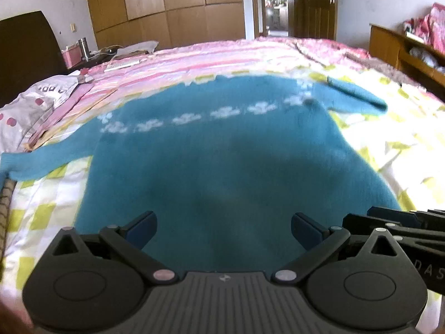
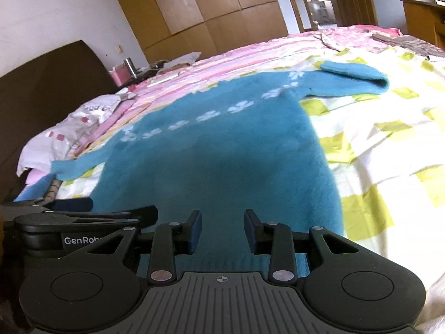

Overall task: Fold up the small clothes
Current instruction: 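Move the right tool toward the sleeve cuff beside the sweater body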

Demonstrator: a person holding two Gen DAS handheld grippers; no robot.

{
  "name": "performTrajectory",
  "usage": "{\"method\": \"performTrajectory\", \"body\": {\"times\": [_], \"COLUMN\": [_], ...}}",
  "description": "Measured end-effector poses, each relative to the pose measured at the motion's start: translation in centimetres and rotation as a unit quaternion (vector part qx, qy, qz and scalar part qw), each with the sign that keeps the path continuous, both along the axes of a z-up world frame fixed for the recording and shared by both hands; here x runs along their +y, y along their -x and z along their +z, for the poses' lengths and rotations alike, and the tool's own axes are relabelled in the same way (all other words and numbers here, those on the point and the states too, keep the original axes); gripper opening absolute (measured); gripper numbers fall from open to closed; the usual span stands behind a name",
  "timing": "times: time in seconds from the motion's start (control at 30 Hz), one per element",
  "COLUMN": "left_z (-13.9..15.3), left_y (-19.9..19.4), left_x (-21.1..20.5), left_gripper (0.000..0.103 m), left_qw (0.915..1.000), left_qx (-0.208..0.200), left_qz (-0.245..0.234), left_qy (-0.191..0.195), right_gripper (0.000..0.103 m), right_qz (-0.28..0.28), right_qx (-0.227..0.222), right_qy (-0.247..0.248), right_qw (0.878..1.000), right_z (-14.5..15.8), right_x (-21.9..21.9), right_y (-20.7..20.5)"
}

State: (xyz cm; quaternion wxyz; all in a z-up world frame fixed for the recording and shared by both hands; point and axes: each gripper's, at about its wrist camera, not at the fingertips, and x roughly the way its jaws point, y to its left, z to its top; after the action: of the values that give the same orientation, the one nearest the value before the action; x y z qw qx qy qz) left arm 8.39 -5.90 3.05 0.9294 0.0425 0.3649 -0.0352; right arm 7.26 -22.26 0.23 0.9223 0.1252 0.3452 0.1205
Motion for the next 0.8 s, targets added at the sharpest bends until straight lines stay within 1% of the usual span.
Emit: {"method": "performTrajectory", "body": {"times": [0.2,0.37,0.47,0.53,0.63,0.8], "left_z": [0.2,-0.4,-0.7,-0.8,-0.7,-0.3], "left_y": [-2.4,-4.6,-6.4,-7.5,-8.9,-11.7], "left_x": [1.2,1.5,1.6,1.4,0.7,-0.3], "left_gripper": [0.103,0.103,0.103,0.103,0.103,0.103], "left_qw": [0.9995,0.9993,0.9986,0.9979,0.9980,0.9970], "left_qx": [-0.008,-0.014,-0.008,-0.006,-0.014,-0.022], "left_qz": [0.001,-0.006,-0.005,-0.008,-0.014,-0.020], "left_qy": [0.031,0.033,0.052,0.063,0.059,0.071], "right_gripper": [0.034,0.031,0.030,0.030,0.029,0.029], "right_qz": [0.009,0.009,0.012,0.010,0.006,-0.007], "right_qx": [-0.007,0.004,0.001,-0.001,0.000,-0.017], "right_qy": [0.034,0.050,0.066,0.074,0.086,0.101], "right_qw": [0.999,0.999,0.998,0.997,0.996,0.995], "right_z": [1.4,1.3,1.3,1.3,1.1,1.5], "right_x": [1.0,1.6,1.7,1.4,1.0,-0.5], "right_y": [-2.4,-5.1,-6.6,-7.9,-9.9,-12.9]}}
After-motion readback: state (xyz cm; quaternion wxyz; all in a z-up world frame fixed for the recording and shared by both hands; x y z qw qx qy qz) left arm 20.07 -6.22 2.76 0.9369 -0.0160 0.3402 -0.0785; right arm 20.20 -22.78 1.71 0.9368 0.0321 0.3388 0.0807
